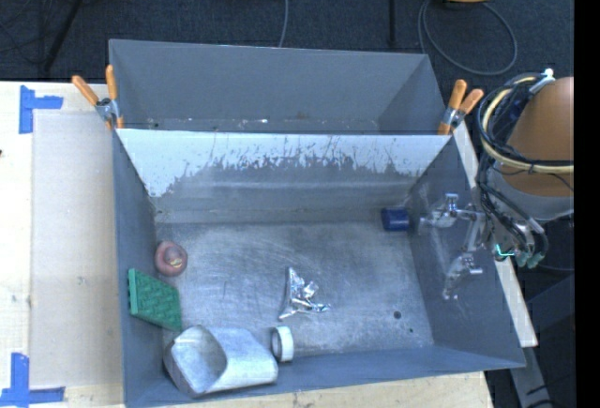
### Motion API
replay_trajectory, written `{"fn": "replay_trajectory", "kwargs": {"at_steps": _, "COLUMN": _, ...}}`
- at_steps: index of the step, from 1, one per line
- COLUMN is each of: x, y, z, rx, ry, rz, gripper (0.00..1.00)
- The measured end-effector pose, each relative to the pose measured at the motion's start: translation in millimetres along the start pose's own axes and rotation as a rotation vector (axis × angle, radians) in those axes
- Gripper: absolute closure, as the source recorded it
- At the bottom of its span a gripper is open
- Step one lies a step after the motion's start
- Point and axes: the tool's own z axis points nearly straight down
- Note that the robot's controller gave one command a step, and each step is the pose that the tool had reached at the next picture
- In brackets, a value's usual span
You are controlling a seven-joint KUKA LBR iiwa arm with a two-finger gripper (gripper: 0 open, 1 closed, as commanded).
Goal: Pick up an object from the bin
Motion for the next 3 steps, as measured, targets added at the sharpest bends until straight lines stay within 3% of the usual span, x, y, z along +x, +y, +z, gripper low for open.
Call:
{"fn": "replay_trajectory", "kwargs": {"at_steps": 1, "x": 43.6, "y": -6, "z": 118, "rx": 0.004, "ry": -0.019, "rz": -0.165, "gripper": 0.00}}
{"fn": "replay_trajectory", "kwargs": {"at_steps": 2, "x": 48.9, "y": 73, "z": 101, "rx": 0.000, "ry": -0.009, "rz": -0.337, "gripper": 0.00}}
{"fn": "replay_trajectory", "kwargs": {"at_steps": 3, "x": 5.3, "y": 184, "z": 101, "rx": -0.002, "ry": -0.011, "rz": -0.274, "gripper": 0.00}}
